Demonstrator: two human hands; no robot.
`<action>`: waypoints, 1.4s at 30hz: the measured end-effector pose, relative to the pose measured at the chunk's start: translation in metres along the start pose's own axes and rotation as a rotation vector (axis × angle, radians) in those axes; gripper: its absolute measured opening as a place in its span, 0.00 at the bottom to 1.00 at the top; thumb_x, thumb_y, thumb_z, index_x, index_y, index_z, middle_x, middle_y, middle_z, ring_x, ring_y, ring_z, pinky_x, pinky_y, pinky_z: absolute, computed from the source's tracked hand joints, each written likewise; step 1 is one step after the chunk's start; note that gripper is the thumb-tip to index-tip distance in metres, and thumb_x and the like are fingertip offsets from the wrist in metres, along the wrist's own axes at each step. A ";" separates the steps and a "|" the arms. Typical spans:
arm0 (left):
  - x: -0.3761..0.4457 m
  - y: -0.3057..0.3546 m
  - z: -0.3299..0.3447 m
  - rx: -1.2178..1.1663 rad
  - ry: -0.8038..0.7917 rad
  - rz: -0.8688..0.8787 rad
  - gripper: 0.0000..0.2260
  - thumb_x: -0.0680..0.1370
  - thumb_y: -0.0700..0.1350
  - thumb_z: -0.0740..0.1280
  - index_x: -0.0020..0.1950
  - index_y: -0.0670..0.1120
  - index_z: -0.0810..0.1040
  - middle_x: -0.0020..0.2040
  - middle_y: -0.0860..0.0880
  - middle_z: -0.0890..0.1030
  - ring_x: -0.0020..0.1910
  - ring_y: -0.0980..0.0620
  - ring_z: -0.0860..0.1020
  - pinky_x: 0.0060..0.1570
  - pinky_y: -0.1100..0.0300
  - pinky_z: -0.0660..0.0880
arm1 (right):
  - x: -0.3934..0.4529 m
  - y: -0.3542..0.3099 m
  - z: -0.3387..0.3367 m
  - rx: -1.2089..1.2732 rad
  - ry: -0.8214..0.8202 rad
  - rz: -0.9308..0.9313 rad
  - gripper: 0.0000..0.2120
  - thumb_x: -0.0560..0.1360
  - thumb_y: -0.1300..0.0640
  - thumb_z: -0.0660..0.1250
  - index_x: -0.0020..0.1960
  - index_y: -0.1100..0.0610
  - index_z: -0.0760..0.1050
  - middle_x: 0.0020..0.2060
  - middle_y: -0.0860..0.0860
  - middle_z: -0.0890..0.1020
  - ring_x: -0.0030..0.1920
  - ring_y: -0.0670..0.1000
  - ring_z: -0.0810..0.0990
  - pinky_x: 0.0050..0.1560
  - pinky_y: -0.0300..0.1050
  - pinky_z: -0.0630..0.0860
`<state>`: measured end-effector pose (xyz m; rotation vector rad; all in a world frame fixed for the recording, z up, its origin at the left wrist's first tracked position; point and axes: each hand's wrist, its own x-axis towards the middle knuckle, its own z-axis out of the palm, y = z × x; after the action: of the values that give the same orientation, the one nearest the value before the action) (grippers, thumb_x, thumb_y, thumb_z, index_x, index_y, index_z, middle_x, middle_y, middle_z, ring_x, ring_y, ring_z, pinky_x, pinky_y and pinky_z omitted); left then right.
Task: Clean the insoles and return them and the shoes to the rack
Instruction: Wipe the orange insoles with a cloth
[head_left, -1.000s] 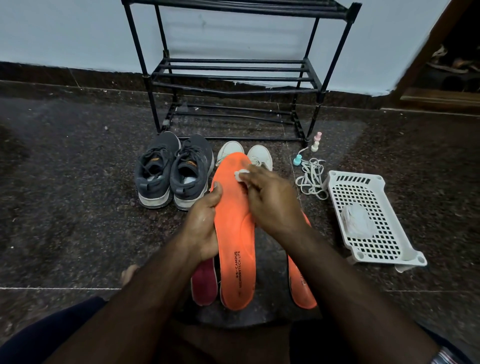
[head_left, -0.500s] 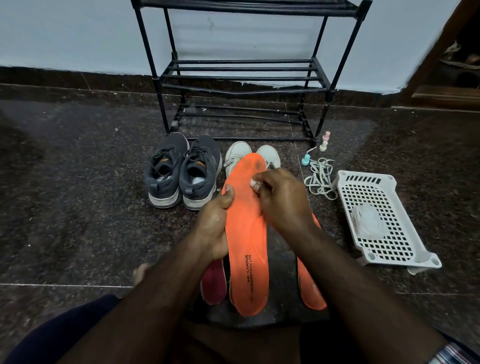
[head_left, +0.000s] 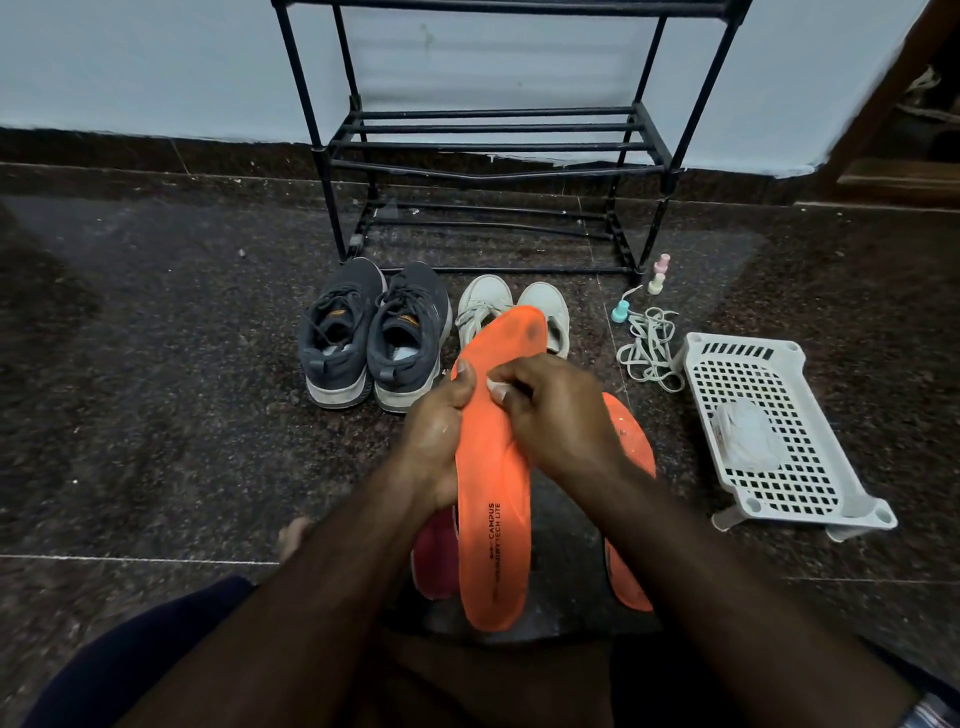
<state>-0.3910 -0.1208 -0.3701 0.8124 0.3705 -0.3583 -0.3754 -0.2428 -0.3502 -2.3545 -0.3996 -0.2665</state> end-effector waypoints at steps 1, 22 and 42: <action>0.001 0.000 -0.001 -0.009 0.003 -0.003 0.25 0.84 0.57 0.55 0.66 0.38 0.76 0.53 0.38 0.83 0.52 0.40 0.83 0.55 0.44 0.79 | -0.002 -0.004 0.003 -0.017 -0.028 -0.002 0.07 0.72 0.60 0.72 0.49 0.55 0.83 0.45 0.52 0.84 0.49 0.52 0.81 0.53 0.42 0.72; 0.006 0.010 -0.006 -0.115 -0.001 0.040 0.26 0.83 0.59 0.53 0.62 0.38 0.77 0.53 0.40 0.84 0.49 0.44 0.84 0.53 0.50 0.80 | -0.018 -0.013 0.012 -0.050 -0.126 -0.089 0.08 0.73 0.58 0.65 0.47 0.54 0.83 0.41 0.53 0.82 0.45 0.54 0.80 0.47 0.50 0.76; 0.001 0.036 -0.016 -0.163 -0.005 0.073 0.30 0.83 0.62 0.52 0.59 0.38 0.79 0.53 0.36 0.84 0.49 0.36 0.82 0.56 0.41 0.75 | -0.010 0.003 -0.021 0.584 -0.236 0.255 0.07 0.74 0.69 0.70 0.43 0.57 0.81 0.37 0.59 0.81 0.36 0.53 0.78 0.40 0.51 0.78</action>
<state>-0.3770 -0.0861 -0.3575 0.6632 0.3594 -0.2588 -0.3859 -0.2614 -0.3397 -1.8323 -0.2404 0.2274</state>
